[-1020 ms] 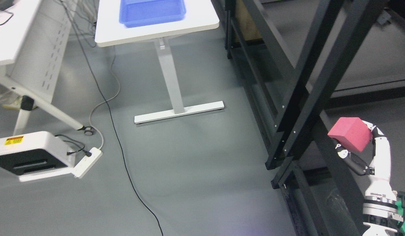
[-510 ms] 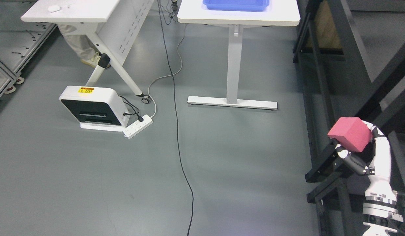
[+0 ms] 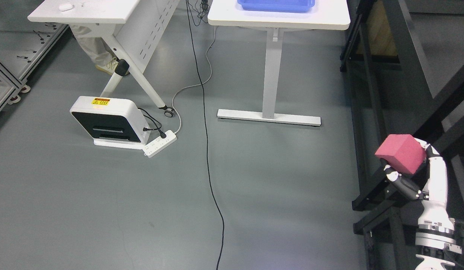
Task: Pick pink block from left shelf to tray
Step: 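Turn and drive toward the table with the blue tray, holding the cube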
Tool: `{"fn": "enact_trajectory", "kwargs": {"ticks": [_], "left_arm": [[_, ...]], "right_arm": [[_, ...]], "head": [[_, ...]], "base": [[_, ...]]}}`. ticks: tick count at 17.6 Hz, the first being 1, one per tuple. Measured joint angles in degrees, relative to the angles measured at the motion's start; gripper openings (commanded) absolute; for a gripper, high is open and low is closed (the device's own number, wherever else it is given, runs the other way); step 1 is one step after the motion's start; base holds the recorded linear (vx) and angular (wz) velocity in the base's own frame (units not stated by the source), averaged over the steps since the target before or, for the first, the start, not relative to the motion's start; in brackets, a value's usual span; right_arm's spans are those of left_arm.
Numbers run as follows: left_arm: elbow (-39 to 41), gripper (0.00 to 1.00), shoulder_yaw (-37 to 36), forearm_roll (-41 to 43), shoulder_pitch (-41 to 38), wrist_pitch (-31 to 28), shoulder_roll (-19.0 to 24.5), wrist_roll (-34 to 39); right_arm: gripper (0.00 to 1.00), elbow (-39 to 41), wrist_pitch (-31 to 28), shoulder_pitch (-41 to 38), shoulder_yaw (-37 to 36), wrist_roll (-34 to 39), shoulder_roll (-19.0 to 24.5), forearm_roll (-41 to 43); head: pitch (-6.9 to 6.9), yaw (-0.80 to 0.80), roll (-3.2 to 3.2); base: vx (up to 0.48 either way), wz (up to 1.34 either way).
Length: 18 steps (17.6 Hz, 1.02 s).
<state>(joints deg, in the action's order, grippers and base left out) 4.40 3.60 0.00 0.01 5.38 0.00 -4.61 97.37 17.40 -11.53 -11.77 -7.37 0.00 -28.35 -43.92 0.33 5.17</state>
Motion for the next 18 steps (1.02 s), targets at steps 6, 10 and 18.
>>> {"fn": "enact_trajectory", "kwargs": {"ticks": [6, 10, 18], "left_arm": [[0.0, 1.0, 0.0, 0.0, -0.02, 0.34, 0.0, 0.0], [-0.01, 1.0, 0.0, 0.0, -0.02, 0.39, 0.0, 0.0], [0.0, 1.0, 0.0, 0.0, -0.02, 0.4, 0.0, 0.0]], "right_arm": [[0.04, 0.0, 0.0, 0.0, 0.05, 0.07, 0.0, 0.03], [0.04, 0.01, 0.0, 0.0, 0.09, 0.13, 0.0, 0.04], [0.04, 0.01, 0.0, -0.04, 0.15, 0.14, 0.0, 0.05]], "head": [[0.0, 0.0, 0.0], [0.0, 0.0, 0.0], [0.0, 0.0, 0.0]], "base": [[0.063, 0.2], [0.146, 0.37], [0.267, 0.14]]}}
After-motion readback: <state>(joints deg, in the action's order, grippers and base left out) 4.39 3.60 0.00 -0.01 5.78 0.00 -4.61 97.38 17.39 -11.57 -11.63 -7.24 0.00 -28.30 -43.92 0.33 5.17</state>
